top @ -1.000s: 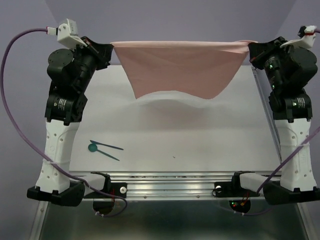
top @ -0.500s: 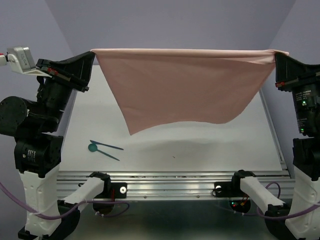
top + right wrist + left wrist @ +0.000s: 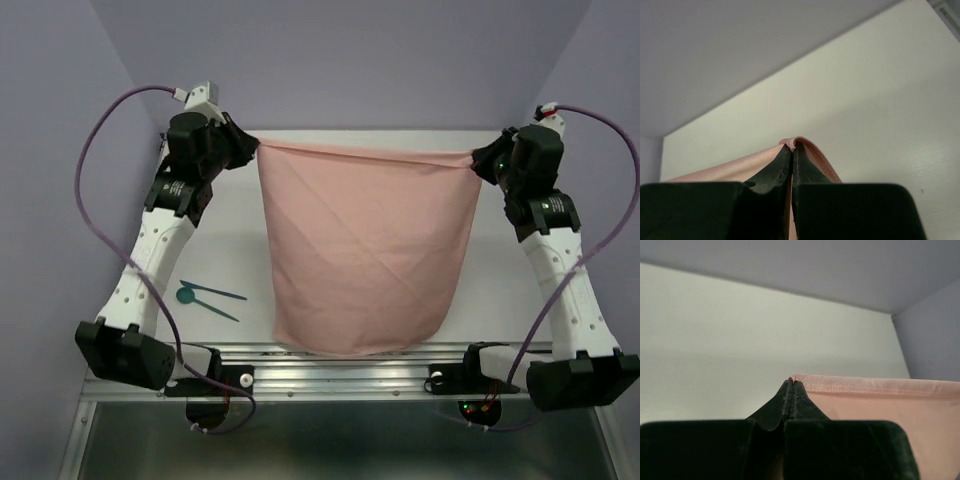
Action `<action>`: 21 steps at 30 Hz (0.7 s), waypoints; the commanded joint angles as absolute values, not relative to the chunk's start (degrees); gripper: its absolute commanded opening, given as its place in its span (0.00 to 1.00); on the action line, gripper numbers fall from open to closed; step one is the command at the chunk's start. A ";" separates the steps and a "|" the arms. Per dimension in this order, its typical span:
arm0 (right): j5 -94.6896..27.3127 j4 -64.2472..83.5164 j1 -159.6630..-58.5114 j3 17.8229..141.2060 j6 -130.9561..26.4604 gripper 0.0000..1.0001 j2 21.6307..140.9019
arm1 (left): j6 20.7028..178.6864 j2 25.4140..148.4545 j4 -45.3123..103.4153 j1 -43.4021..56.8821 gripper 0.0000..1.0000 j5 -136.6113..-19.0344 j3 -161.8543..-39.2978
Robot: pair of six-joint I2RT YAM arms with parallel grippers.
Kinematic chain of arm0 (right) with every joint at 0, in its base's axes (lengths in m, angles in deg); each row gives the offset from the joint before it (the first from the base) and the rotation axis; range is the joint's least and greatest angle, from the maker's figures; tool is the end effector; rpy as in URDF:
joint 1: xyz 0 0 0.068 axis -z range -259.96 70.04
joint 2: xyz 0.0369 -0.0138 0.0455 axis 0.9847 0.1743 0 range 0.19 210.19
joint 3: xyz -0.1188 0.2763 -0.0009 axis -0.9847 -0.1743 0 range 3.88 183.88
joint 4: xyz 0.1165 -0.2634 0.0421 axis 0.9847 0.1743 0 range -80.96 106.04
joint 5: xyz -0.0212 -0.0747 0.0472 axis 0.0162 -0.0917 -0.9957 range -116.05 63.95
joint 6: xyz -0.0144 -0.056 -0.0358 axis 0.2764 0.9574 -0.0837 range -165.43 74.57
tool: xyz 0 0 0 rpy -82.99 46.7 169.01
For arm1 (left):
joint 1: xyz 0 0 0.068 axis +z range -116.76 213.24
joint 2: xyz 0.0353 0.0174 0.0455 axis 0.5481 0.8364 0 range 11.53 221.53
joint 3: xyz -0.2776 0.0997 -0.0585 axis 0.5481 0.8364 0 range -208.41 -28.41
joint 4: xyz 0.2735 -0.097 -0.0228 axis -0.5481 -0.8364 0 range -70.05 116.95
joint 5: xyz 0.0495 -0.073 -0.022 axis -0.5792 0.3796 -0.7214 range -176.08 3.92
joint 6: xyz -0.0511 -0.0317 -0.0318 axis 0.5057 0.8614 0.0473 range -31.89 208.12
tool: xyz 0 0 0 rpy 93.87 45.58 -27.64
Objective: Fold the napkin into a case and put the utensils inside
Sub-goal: Fold and flatten the napkin at the center of the board.
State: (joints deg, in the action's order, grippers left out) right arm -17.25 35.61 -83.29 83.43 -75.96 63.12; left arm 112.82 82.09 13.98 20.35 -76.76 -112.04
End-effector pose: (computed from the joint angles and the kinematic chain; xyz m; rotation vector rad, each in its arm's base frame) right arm 0.2605 0.0068 0.4886 0.5207 1.6727 0.2988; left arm 0.2964 -0.0769 0.5108 -0.0347 1.6053 -0.6399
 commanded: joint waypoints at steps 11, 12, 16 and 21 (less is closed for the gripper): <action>-18.05 23.81 -81.63 87.19 -74.17 0.01 96.05 | 111.93 111.62 22.29 21.55 0.00 -77.47 -117.43; -18.66 23.28 -81.63 88.24 -74.09 0.01 98.34 | 111.93 114.85 22.12 21.64 0.00 -77.38 -118.75; -20.77 21.61 -80.49 95.36 -74.70 0.01 108.80 | 111.76 122.17 19.92 22.34 0.00 -76.42 -128.06; -24.20 21.17 -79.96 104.33 -77.24 0.01 117.60 | 112.20 129.55 17.99 23.83 0.00 -74.23 -137.29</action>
State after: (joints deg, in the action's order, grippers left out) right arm -20.97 25.33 -80.87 97.53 -75.41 115.60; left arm 112.65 128.87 17.69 22.50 -76.28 -130.95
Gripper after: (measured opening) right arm 0.023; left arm 0.019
